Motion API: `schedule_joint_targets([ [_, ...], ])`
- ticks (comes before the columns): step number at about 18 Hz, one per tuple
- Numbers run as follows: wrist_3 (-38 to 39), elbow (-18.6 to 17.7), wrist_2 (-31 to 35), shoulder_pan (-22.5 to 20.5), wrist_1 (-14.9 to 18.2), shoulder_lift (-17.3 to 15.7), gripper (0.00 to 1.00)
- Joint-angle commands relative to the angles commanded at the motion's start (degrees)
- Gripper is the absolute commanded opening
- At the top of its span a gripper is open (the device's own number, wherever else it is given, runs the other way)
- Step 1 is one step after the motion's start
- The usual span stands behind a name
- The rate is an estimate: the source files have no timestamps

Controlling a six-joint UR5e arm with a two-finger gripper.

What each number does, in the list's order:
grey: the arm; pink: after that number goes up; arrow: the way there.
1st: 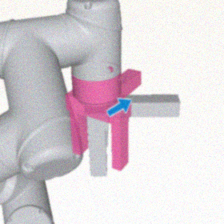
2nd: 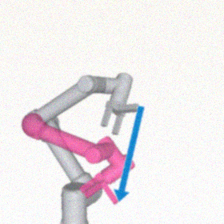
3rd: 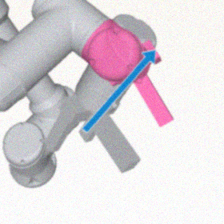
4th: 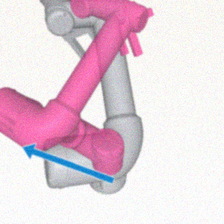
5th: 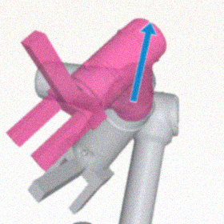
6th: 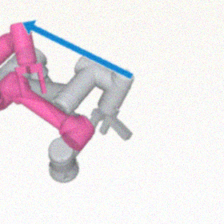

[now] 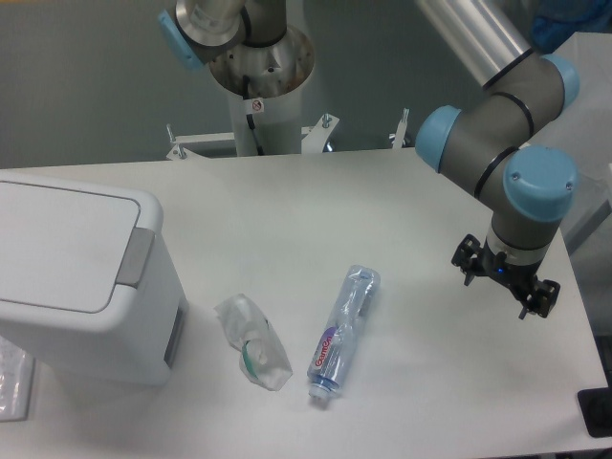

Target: Open the trash can

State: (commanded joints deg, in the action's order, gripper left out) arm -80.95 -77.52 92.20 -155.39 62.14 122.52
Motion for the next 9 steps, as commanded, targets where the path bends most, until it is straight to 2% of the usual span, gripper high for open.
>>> schedule_joint_targets([
  [9, 0.70, 0.09, -1.39, -0.26, 0.00, -0.18, 1.00],
])
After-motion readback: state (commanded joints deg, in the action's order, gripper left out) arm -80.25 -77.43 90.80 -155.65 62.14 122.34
